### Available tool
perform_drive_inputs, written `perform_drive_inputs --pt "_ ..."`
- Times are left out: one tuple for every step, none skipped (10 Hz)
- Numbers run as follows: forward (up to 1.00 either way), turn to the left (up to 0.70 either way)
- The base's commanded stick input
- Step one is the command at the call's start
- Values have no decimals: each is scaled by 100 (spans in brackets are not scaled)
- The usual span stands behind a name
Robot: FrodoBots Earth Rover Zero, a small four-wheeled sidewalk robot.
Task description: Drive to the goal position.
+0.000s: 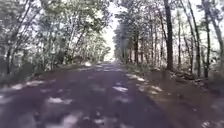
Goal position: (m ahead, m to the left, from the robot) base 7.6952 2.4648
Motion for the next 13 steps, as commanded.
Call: perform_drive_inputs --pt "45 0" --pt "45 0" --pt "45 0" --pt "45 0" --pt "45 0" --pt "45 4" --pt "45 23" --pt "45 27" --pt "45 27" --pt "45 0" --pt "45 0" --pt "45 0" --pt "45 0"
